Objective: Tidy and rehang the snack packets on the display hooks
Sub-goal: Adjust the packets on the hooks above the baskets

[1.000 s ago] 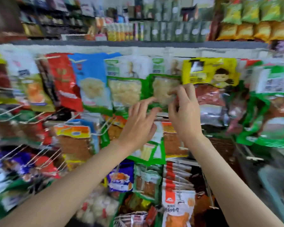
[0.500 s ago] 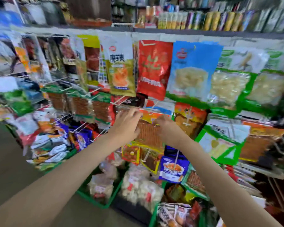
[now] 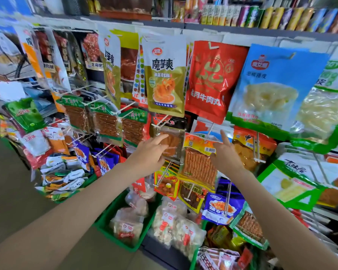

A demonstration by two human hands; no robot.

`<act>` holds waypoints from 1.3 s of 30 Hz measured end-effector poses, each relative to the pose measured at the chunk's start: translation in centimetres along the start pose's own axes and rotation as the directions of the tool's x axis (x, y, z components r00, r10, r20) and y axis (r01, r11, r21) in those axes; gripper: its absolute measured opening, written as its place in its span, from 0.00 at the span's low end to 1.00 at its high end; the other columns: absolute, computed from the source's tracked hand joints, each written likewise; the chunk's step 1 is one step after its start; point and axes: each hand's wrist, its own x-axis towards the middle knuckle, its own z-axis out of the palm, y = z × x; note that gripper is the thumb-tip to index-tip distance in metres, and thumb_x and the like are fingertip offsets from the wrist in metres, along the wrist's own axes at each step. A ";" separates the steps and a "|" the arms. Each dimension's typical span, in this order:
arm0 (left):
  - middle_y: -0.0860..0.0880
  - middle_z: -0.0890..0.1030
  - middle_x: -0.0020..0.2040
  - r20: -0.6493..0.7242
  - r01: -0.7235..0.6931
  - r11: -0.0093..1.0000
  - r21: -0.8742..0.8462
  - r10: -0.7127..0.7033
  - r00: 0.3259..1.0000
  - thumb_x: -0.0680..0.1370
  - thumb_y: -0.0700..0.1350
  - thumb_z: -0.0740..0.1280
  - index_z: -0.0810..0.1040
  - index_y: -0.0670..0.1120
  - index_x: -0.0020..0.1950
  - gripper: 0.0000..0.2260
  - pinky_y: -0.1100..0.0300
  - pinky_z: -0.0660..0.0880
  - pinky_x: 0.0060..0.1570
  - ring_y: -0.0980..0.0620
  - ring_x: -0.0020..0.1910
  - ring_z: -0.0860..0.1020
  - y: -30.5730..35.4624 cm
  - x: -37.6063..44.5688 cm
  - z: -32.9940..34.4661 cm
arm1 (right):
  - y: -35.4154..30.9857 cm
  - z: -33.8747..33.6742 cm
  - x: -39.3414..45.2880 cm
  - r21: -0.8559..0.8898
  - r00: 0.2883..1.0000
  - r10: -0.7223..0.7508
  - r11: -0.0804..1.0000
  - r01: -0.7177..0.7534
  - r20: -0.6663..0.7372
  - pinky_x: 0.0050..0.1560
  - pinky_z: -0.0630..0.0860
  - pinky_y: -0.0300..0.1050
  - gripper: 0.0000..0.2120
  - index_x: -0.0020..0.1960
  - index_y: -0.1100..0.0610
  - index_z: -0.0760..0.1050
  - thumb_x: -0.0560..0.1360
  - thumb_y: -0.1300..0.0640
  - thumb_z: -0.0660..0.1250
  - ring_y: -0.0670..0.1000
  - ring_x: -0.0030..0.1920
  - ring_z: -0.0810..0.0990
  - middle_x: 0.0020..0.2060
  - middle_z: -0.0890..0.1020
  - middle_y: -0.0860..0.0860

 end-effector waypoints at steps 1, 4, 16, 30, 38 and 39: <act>0.50 0.53 0.75 -0.004 -0.001 1.000 0.007 0.001 1.000 0.79 0.42 0.57 0.68 0.45 0.69 0.18 0.49 0.60 0.66 0.48 0.69 0.62 -0.4 0.5 -0.4 | -0.1 -0.1 1.0 0.002 1.000 0.003 1.000 -0.003 0.029 0.60 0.70 0.49 0.14 0.61 0.64 0.70 0.77 0.63 0.59 0.60 0.67 0.68 0.74 0.56 0.58; 0.51 0.55 0.75 -0.043 -0.034 0.999 0.010 0.035 0.998 0.79 0.42 0.58 0.70 0.45 0.68 0.17 0.60 0.67 0.54 0.53 0.55 0.72 -1.3 2.1 -1.4 | 0.0 0.4 3.4 0.070 0.999 0.028 0.997 -0.031 0.037 0.55 0.72 0.49 0.18 0.66 0.65 0.65 0.76 0.66 0.58 0.61 0.60 0.73 0.65 0.66 0.60; 0.52 0.58 0.73 0.062 -0.242 0.970 -0.032 0.243 0.968 0.79 0.41 0.58 0.71 0.47 0.64 0.14 0.62 0.70 0.33 0.59 0.30 0.67 -2.4 7.2 0.0 | 2.7 0.1 6.5 0.142 0.993 0.080 0.986 -0.092 0.087 0.33 0.72 0.29 0.21 0.68 0.55 0.70 0.76 0.67 0.56 0.54 0.40 0.77 0.56 0.73 0.58; 0.53 0.62 0.70 0.058 -0.409 0.903 -0.129 0.418 0.906 0.78 0.42 0.58 0.75 0.47 0.59 0.11 0.60 0.72 0.31 0.59 0.25 0.68 -12.9 6.6 -0.4 | -1.5 0.9 4.6 0.260 0.861 0.506 0.839 -0.478 -0.049 0.41 0.75 0.46 0.15 0.60 0.65 0.74 0.74 0.68 0.62 0.57 0.45 0.81 0.50 0.79 0.60; 0.51 0.64 0.69 0.108 -0.460 0.858 -0.227 0.492 0.864 0.79 0.41 0.59 0.75 0.47 0.59 0.11 0.60 0.71 0.30 0.57 0.24 0.68 -14.9 6.6 0.8 | -7.0 -0.2 1.3 0.456 0.743 0.596 0.776 -0.436 -0.305 0.44 0.79 0.49 0.14 0.54 0.61 0.78 0.74 0.70 0.58 0.51 0.38 0.83 0.53 0.81 0.61; 0.51 0.65 0.69 0.111 -0.456 0.855 -0.248 0.493 0.863 0.79 0.41 0.58 0.75 0.47 0.60 0.12 0.59 0.72 0.31 0.56 0.25 0.70 -15.0 6.8 1.1 | -7.9 -0.3 1.2 0.406 0.777 0.558 0.807 -0.429 -0.290 0.40 0.77 0.43 0.13 0.53 0.60 0.79 0.74 0.69 0.59 0.51 0.40 0.83 0.52 0.81 0.60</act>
